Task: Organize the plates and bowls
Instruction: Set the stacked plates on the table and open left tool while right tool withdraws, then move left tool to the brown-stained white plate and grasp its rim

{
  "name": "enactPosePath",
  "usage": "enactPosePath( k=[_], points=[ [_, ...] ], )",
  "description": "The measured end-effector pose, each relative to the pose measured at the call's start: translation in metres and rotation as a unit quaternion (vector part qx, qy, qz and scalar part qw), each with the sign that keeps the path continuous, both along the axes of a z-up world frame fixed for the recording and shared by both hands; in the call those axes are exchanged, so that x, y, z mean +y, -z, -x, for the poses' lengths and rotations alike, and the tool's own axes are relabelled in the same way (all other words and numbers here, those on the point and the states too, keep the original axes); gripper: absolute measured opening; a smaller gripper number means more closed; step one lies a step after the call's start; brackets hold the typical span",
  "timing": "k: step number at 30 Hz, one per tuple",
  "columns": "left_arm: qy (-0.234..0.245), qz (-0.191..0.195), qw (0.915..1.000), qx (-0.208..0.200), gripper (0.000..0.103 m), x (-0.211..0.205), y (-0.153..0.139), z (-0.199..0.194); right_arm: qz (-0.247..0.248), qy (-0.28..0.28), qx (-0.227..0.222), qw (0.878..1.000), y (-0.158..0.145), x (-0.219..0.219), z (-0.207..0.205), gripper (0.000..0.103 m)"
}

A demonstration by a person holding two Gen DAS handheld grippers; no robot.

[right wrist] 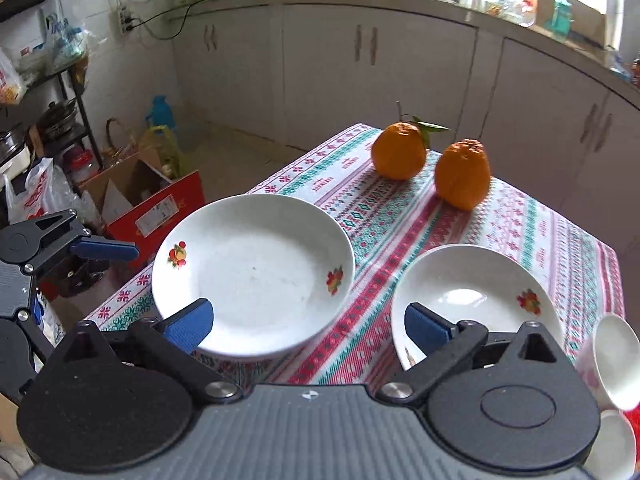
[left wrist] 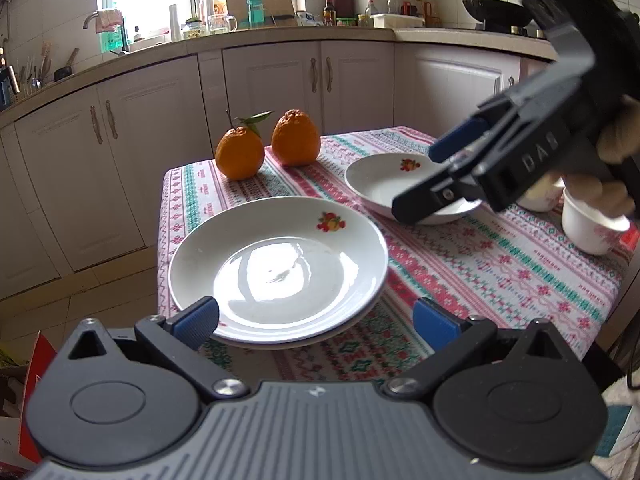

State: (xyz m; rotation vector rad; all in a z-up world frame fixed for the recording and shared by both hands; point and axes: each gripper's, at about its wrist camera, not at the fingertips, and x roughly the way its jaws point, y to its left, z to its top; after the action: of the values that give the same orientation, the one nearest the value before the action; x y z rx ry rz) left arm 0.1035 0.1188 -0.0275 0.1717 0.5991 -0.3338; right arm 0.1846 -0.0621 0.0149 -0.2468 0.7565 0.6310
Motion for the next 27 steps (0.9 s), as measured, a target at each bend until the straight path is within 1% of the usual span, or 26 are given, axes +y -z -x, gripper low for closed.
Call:
enactPosePath(
  k=[4, 8, 11, 15, 18, 22, 27],
  points=[
    [-0.002, 0.011, 0.9999, 0.005, 0.102, -0.012, -0.001, 0.005, -0.029, 0.043, -0.013, 0.999, 0.002, -0.026, 0.022, 0.103],
    [0.001, 0.012, 0.9998, 0.013, 0.102, -0.023, -0.002, 0.005, -0.024, 0.089, -0.04, 0.995, 0.008, -0.048, 0.039, 0.103],
    [0.004, 0.005, 0.9998, 0.016, 0.102, -0.032, -0.003, 0.004, -0.021, 0.108, -0.041, 0.993, 0.015, -0.065, 0.048, 0.103],
    [0.014, -0.01, 0.9997, 0.015, 0.102, -0.043, -0.006, 0.0, -0.025, 0.128, -0.03, 0.991, 0.023, -0.082, 0.052, 0.103],
    [0.021, -0.012, 0.9994, 0.025, 0.102, -0.048, -0.011, -0.011, -0.029, 0.142, -0.024, 0.989, 0.032, -0.089, 0.049, 0.103],
    [0.033, -0.011, 0.9985, 0.041, 0.102, -0.053, -0.021, -0.036, -0.008, 0.149, -0.031, 0.988, 0.047, -0.088, 0.044, 0.103],
    [0.055, -0.039, 0.9968, 0.043, 0.102, -0.067, -0.032, -0.074, 0.003, 0.162, -0.014, 0.987, 0.065, -0.082, 0.024, 0.103]
  ],
)
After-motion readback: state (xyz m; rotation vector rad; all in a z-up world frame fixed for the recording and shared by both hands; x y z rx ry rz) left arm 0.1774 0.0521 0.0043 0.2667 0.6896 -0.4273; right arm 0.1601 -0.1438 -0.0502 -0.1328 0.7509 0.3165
